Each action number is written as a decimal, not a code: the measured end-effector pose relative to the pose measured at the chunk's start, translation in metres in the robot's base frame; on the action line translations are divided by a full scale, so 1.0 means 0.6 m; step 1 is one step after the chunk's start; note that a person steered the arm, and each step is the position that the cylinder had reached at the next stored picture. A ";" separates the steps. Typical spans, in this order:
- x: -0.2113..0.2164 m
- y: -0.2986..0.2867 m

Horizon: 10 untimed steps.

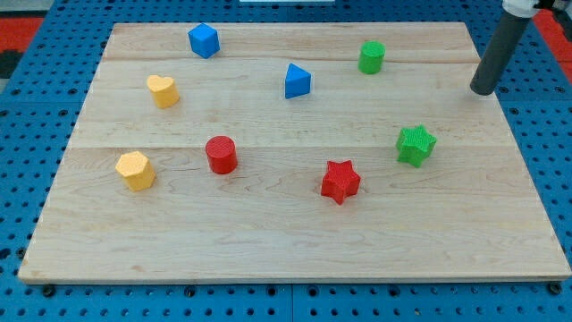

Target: Move the red star to the center

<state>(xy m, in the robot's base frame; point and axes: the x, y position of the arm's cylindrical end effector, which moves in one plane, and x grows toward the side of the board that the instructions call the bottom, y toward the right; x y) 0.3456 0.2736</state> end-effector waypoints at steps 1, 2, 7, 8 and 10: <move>0.000 0.001; -0.057 -0.005; 0.199 0.073; 0.320 0.060; 0.371 -0.155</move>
<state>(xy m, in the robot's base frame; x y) 0.5684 0.1806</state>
